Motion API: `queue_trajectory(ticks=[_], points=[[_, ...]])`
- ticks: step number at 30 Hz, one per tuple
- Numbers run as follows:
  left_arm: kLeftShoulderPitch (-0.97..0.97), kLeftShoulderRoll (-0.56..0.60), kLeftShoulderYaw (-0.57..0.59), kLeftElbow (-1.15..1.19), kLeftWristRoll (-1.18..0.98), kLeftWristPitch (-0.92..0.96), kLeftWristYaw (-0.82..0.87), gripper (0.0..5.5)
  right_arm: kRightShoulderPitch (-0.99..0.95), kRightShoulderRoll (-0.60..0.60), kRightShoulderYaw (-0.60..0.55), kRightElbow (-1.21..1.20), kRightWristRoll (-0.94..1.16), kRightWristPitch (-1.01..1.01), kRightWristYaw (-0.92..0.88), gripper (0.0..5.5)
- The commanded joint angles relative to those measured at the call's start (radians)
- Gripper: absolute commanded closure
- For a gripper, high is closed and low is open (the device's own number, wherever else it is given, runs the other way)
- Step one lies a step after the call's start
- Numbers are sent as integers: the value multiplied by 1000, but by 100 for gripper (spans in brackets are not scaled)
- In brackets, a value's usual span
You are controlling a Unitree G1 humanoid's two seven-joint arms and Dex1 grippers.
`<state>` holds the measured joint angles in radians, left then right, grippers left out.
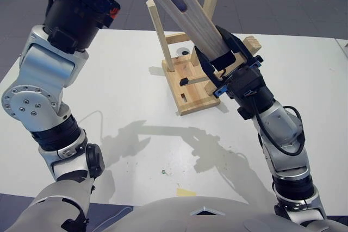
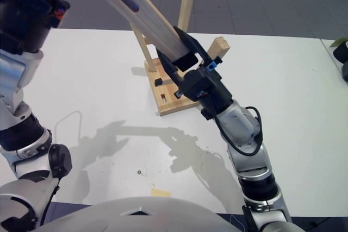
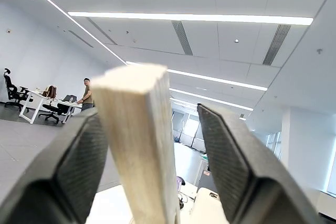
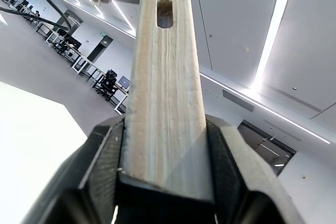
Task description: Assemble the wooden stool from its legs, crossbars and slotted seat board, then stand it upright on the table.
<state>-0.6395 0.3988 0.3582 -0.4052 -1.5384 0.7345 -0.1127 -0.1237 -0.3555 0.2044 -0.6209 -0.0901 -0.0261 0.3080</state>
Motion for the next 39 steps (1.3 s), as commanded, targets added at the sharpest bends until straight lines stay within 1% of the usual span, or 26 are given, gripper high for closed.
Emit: queue_trajectory(ticks=[1,3,6,10,14,15,16,20,24,26,28,30,32,34,35,37,39], points=[[-35,39,11,2,-79,-14,20,340,9,4,-4,-17,11,6,19,343],[-34,58,13,-1,-121,-13,19,385,12,3,-6,-13,16,3,25,343],[-21,87,8,-9,-166,-6,7,431,14,4,-7,-7,19,-2,31,343],[-8,119,-2,-29,-186,-4,-16,437,13,11,-6,0,18,-6,34,344],[-11,140,-14,-32,-143,-15,-30,438,12,17,-1,6,13,-5,36,344],[-15,141,-17,-29,-125,-24,-27,439,13,18,3,9,11,-6,38,306],[-22,141,-16,-21,-108,-37,-19,440,14,19,6,12,9,-4,39,301],[-89,141,16,65,21,-122,49,448,20,27,-5,30,24,12,39,234],[-164,151,95,187,67,-195,102,448,6,35,-32,41,42,32,33,172],[-194,171,137,236,88,-220,108,448,-38,56,-79,37,71,58,5,140],[-205,205,159,279,156,-243,99,448,-111,95,-166,36,135,118,-52,115],[-202,249,156,331,272,-269,85,448,-199,108,-272,47,197,181,-111,84],[-163,326,93,377,482,-312,46,448,-284,71,-382,102,217,225,-158,53],[-108,370,43,386,626,-342,-21,448,-312,7,-447,188,179,270,-178,20],[-67,393,16,378,698,-358,-55,448,-297,-34,-441,245,142,291,-162,10],[18,434,-59,358,857,-412,-125,448,-236,-89,-410,354,85,303,-128,10],[66,417,-95,336,914,-424,-166,448,-182,-90,-393,426,82,310,-107,10]])
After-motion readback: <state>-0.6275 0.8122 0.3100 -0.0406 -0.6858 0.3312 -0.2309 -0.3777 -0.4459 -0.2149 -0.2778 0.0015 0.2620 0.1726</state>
